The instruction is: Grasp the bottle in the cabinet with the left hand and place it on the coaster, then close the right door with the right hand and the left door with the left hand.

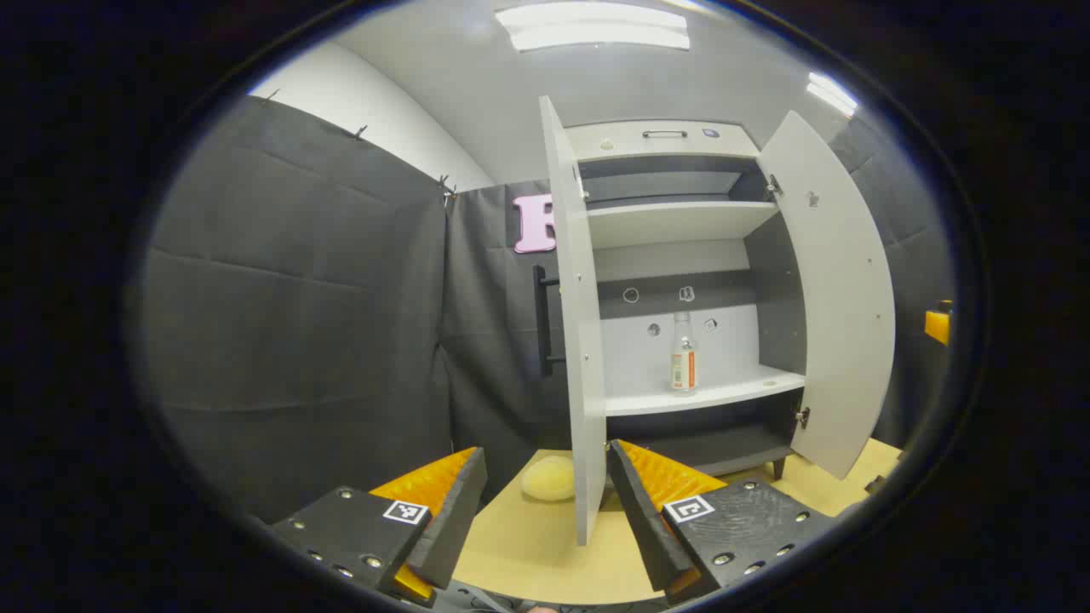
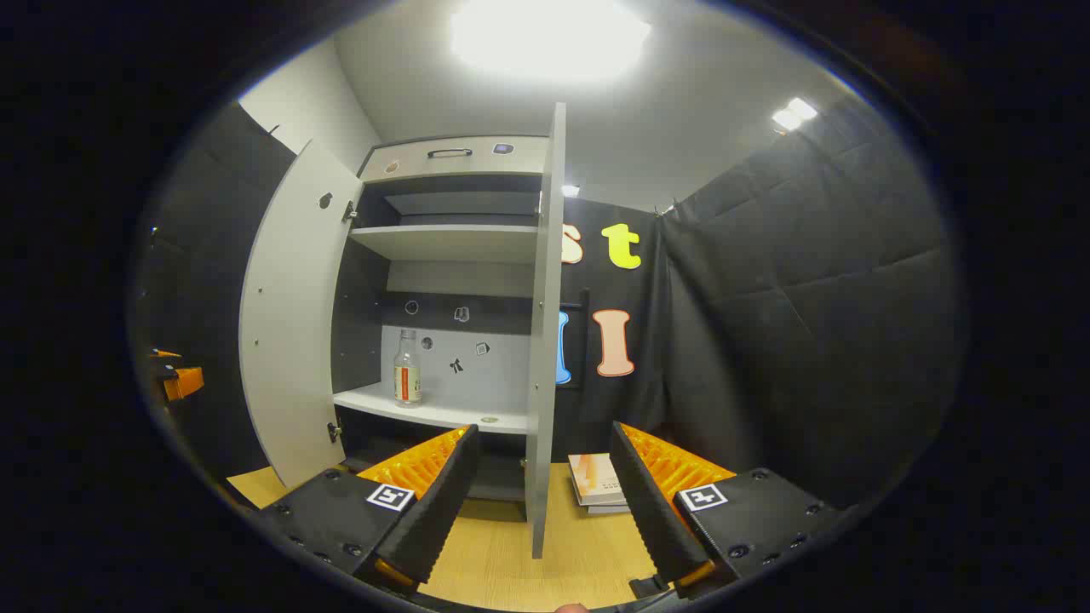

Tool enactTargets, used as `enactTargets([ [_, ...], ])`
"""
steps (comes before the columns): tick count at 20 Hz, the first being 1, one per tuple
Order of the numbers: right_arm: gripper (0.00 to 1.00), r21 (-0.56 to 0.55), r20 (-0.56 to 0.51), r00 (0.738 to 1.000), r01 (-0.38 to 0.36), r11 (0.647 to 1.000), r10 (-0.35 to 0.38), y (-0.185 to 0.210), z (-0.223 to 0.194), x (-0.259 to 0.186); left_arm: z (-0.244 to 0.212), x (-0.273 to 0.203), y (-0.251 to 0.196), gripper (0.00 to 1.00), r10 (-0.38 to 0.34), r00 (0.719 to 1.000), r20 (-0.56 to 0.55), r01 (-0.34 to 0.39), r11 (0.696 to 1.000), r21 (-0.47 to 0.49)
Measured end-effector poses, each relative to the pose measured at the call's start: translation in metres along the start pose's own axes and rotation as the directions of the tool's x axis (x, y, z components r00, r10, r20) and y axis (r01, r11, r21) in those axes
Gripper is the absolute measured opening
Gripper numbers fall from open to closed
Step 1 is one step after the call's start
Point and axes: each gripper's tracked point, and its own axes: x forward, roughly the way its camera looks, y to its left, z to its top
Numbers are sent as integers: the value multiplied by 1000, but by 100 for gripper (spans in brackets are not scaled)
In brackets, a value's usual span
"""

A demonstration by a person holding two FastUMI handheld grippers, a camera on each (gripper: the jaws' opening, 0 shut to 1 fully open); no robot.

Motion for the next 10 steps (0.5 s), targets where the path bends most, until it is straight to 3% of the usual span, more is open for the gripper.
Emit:
enactTargets([
  [10, 96, 21, -16, 1000, -3, 1000, 3, -5, -7, 10, 3, 4, -7, 83, -1, 1000, 5, 1, 1000, 16],
])
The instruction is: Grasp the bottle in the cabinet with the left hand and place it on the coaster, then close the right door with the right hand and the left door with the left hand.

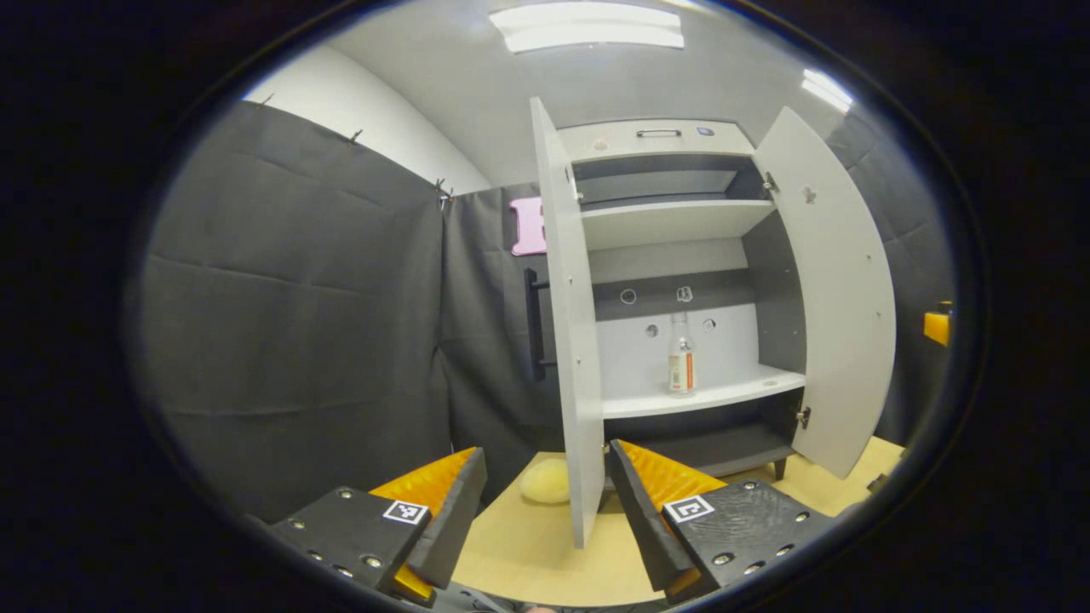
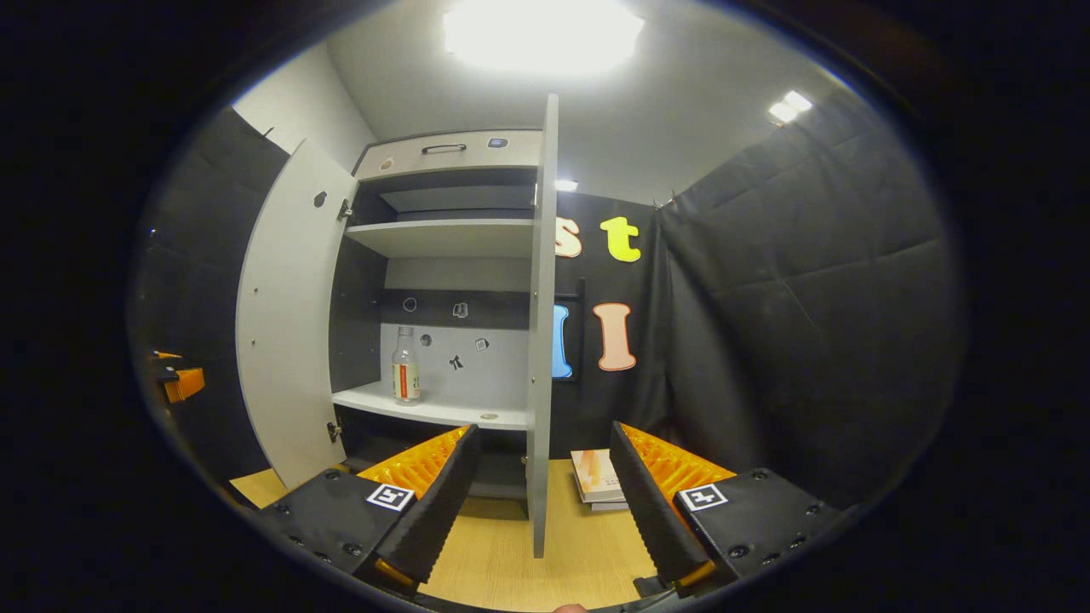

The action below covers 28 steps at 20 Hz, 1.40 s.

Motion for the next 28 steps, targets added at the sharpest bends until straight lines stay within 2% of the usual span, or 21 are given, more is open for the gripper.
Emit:
enactTargets([
  [10, 95, 5, 8, 1000, -2, 1000, 2, -11, -2, 11, 8, 6, -21, 84, -9, 1000, 7, 9, 1000, 2],
  [15, 96, 1, 3, 1000, -2, 1000, 2, -28, -9, 18, 16, 11, -48, 84, -33, 999, 14, 33, 999, -22],
  [22, 97, -7, -7, 1000, -27, 1000, 27, -54, -24, 29, 40, 28, -96, 85, -63, 997, 54, 62, 998, 14],
  [28, 96, -14, -11, 1000, -14, 1000, 14, -70, -27, 34, 53, 57, -125, 83, -107, 993, 52, 109, 994, -32],
])
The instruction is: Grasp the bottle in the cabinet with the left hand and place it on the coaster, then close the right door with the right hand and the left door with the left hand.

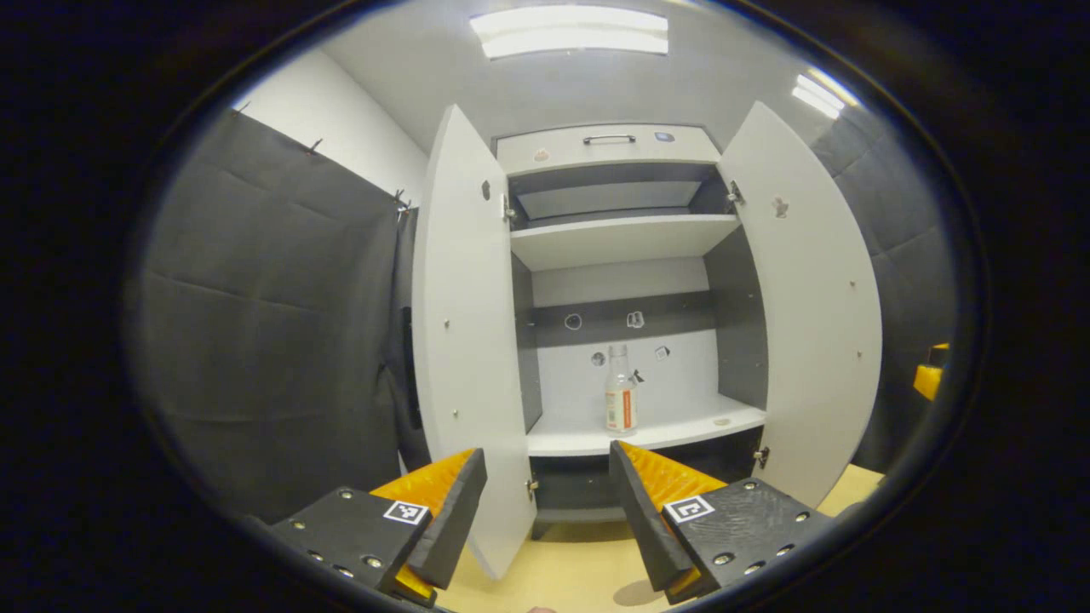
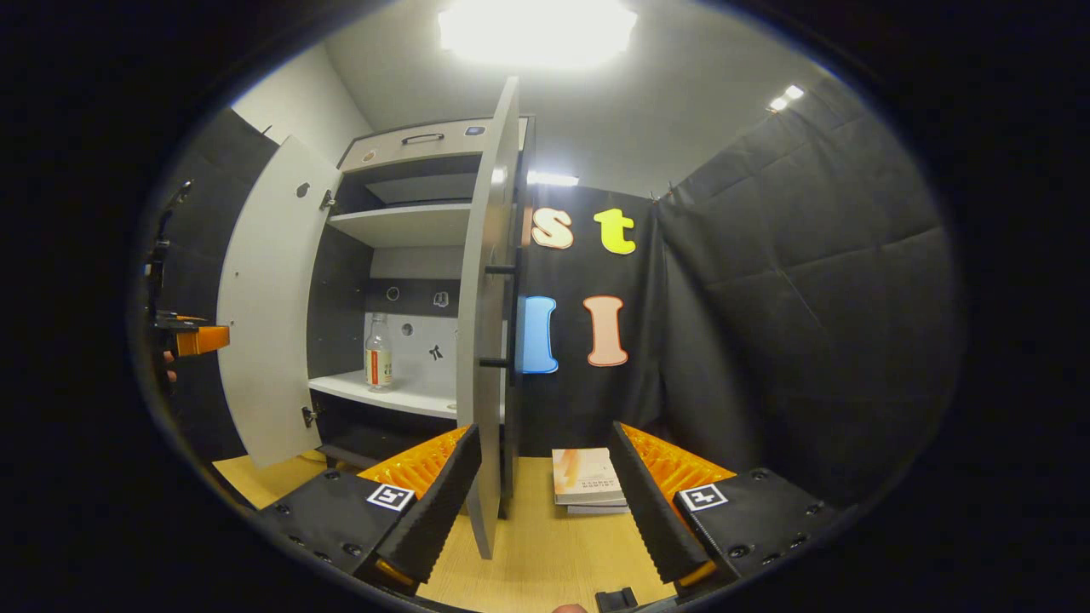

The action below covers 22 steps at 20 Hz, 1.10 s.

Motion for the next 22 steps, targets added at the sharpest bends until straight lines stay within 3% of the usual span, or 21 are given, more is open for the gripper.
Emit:
enactTargets([
  [9, 95, -1, -17, 998, 64, 998, -64, -7, -4, 11, -3, 75, -22, 86, -91, 996, -20, 91, 996, -13],
  [22, 97, -11, -43, 965, 259, 966, -259, -36, -12, 5, 3, 184, -67, 86, -226, 974, -9, 225, 973, -56],
])
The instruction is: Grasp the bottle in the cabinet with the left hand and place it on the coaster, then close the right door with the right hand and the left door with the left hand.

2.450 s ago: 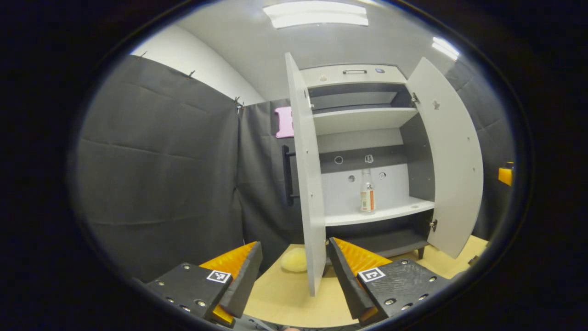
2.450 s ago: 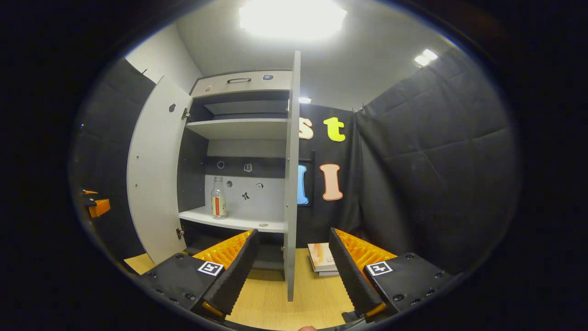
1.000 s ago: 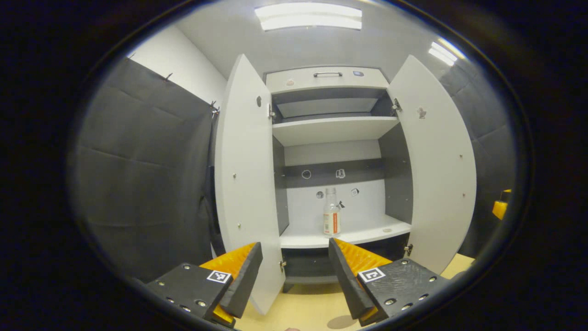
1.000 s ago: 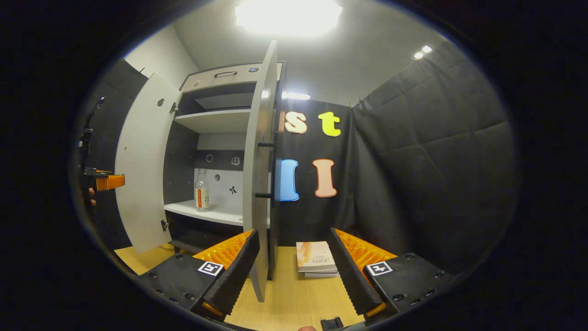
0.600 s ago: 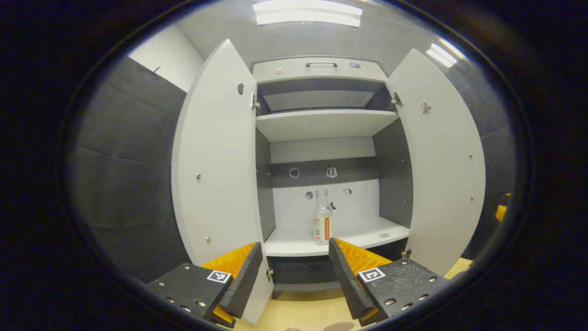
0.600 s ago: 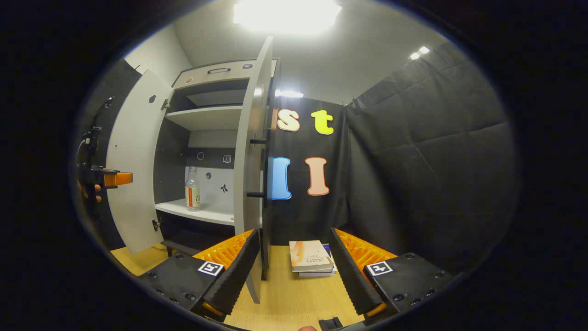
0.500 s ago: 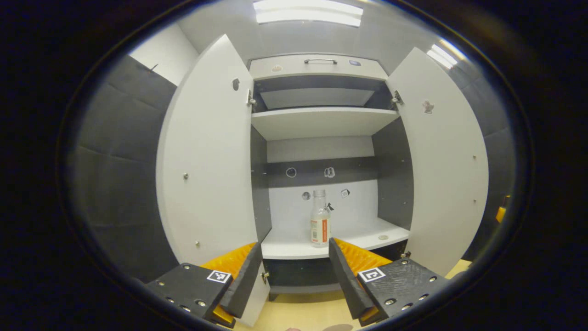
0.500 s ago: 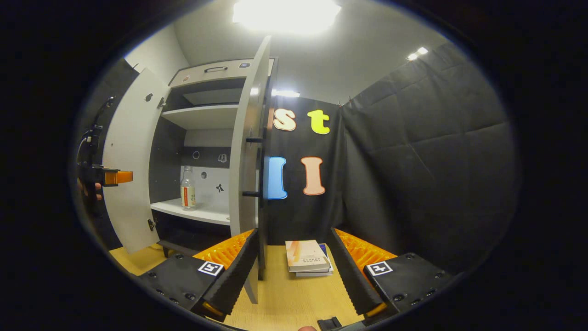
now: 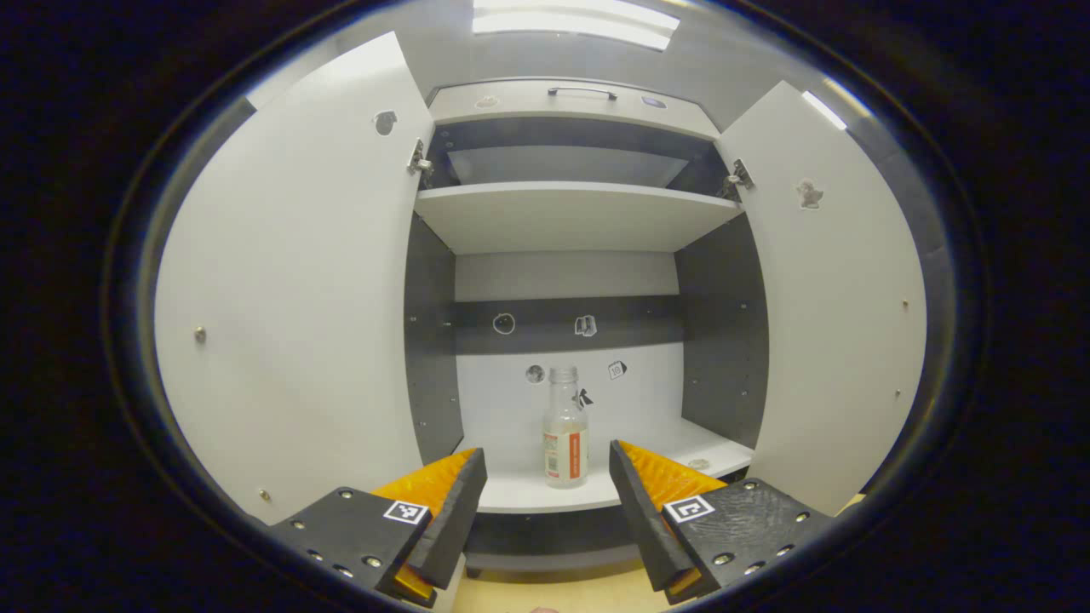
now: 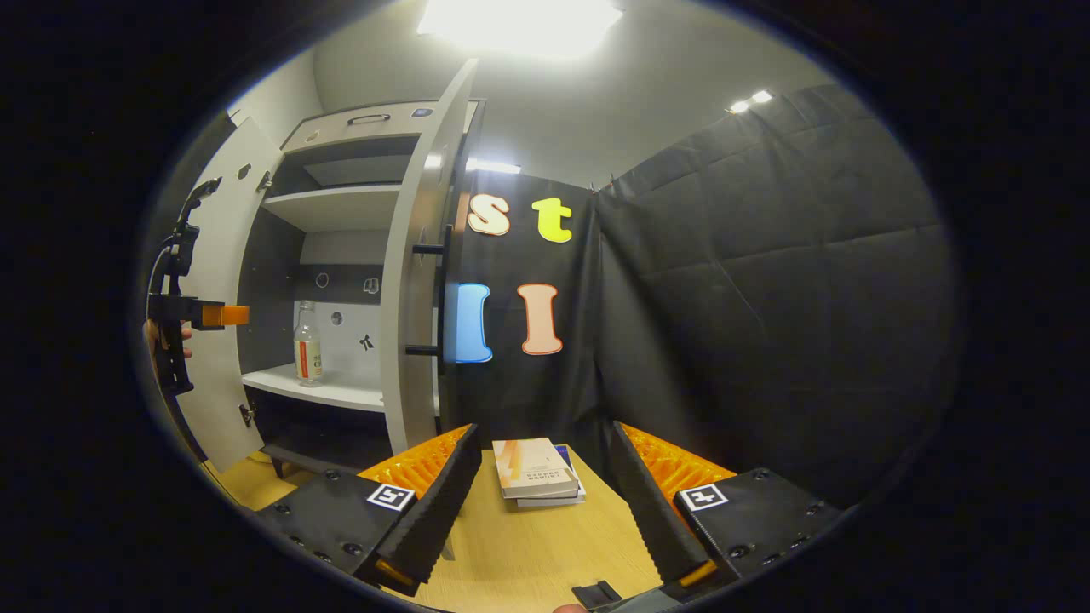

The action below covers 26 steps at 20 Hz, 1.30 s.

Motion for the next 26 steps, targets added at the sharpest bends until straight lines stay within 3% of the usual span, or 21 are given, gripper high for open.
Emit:
enactTargets([
  [6, 97, -8, -19, 997, 77, 997, -78, -8, -5, -1, -3, 48, -7, 84, -44, 999, -1, 44, 999, -9],
  [26, 97, -14, -59, 969, 241, 970, -242, -9, -20, -7, -13, 193, -8, 84, -75, 997, -12, 76, 997, 17],
])
